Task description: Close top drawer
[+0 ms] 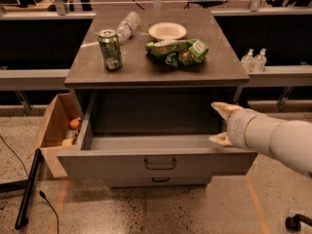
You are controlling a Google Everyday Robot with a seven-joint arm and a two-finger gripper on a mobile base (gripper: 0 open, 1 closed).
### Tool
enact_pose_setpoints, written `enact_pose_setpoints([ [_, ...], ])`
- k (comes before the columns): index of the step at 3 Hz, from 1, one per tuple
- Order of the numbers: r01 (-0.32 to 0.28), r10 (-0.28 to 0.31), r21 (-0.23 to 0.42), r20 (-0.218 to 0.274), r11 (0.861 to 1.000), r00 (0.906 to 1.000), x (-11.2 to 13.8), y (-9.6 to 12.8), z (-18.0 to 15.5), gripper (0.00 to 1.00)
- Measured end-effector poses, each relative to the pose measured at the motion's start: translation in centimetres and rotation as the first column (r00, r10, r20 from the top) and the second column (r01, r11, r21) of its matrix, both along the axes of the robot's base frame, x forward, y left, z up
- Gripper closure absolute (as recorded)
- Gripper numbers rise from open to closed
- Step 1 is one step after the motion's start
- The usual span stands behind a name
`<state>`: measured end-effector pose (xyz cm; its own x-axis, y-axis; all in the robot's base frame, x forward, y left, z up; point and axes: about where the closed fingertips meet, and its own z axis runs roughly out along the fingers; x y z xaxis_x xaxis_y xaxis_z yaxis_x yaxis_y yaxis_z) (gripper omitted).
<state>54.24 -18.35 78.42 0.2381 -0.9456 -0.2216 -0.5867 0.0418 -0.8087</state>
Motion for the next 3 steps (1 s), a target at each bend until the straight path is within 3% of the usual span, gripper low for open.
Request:
enact_pose_setpoints([
  [2,0.006,-0.007,-0.005,-0.142,1.000,0.9898,-3.4,-0.2,-0.7,0.88],
  [3,0.016,-0.017,-0.009,-0.204,1.000,0.9789,-5.5,0.0,-1.9,1.00],
])
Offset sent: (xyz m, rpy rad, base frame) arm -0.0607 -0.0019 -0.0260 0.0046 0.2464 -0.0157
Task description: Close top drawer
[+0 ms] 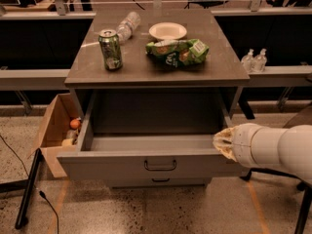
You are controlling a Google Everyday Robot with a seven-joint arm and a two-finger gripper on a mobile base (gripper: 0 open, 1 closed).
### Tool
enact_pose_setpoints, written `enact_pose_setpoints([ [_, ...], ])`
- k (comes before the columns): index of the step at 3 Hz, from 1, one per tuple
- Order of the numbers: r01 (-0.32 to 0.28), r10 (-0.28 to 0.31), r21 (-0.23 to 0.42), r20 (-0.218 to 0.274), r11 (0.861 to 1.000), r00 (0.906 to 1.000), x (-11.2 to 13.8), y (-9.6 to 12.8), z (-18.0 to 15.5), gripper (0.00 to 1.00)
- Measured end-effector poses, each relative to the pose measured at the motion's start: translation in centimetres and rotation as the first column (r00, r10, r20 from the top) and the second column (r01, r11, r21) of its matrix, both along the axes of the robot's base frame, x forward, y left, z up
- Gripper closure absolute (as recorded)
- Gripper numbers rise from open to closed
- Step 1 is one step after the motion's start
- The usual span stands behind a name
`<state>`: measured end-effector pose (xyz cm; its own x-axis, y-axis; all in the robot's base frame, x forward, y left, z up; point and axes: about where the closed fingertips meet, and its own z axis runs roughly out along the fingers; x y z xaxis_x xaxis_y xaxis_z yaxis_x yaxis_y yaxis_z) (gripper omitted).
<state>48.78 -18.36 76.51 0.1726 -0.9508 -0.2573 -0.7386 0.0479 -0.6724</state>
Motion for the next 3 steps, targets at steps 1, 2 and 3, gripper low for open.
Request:
enact_pose_setpoints([
  [1,0.002,-0.002,-0.002,-0.054,1.000,0.9985,-1.9,0.6,-1.7,1.00],
  [2,0.004,-0.005,-0.005,-0.087,1.000,0.9962,-2.8,1.1,-3.3,1.00],
  [3,0.008,-0.009,-0.017,-0.091,1.000,0.9958,-2.8,1.4,-5.6,1.00],
])
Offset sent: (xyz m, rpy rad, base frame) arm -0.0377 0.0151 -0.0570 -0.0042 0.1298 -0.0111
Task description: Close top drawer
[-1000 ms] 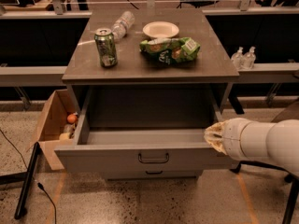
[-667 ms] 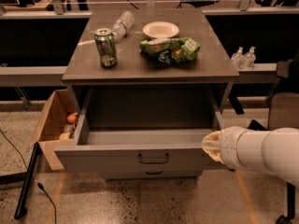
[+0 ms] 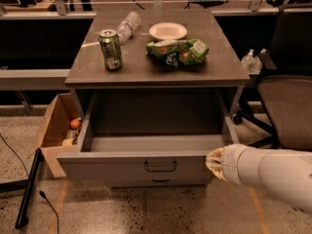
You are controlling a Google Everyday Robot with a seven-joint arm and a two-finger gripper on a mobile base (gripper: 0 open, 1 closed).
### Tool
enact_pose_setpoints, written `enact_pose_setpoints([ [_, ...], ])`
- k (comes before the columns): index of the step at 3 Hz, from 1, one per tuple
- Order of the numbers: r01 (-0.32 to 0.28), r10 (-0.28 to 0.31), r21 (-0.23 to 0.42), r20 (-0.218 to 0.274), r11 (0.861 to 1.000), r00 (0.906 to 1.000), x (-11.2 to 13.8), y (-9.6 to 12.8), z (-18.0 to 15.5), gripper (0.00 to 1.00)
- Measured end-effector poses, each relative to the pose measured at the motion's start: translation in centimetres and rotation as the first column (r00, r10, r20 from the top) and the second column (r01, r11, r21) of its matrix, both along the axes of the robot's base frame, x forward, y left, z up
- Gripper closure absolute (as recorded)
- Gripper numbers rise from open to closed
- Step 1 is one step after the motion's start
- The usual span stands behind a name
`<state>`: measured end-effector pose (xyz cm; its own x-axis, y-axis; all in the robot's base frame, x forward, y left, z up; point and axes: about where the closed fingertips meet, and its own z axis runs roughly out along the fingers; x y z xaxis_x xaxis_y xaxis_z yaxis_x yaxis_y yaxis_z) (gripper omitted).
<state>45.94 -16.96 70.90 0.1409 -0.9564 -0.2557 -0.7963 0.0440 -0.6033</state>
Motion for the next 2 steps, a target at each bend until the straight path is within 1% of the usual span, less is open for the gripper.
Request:
enact_pose_setpoints([
  [2,0.002,-0.001,-0.033,0.028,0.999,0.9996,0.8,-0.5,-2.4,1.00],
])
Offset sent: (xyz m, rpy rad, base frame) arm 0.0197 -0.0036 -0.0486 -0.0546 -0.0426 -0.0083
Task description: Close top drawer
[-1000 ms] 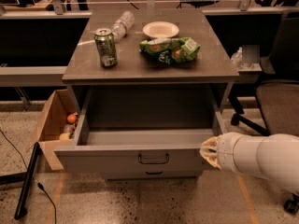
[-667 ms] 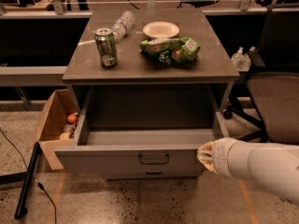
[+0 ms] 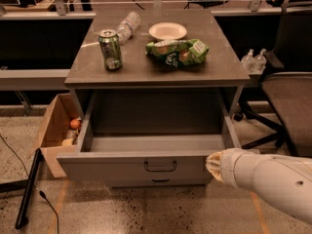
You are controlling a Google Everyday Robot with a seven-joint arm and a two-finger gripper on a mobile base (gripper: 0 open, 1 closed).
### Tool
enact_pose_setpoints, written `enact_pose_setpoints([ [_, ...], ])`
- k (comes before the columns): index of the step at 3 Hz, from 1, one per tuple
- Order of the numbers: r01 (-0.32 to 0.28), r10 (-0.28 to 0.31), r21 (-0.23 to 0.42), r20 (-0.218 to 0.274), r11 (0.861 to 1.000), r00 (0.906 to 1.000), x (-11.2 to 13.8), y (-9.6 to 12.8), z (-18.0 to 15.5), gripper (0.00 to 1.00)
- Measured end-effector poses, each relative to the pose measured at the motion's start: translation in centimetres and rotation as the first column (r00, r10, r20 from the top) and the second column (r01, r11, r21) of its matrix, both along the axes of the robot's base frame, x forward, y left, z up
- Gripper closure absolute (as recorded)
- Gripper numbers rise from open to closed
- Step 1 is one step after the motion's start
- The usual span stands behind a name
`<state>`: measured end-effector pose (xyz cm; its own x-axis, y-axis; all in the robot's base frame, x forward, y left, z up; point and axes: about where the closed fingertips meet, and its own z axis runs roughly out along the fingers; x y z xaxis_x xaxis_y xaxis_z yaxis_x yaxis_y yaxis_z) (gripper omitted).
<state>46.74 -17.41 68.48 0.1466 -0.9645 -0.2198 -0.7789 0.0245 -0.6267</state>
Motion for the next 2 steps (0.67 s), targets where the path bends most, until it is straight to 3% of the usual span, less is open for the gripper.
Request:
enact_pose_setpoints([
  [2,0.010,-0.008,-0.025,0.074,1.000,0.9972,3.7,-1.2,-0.6,1.00],
])
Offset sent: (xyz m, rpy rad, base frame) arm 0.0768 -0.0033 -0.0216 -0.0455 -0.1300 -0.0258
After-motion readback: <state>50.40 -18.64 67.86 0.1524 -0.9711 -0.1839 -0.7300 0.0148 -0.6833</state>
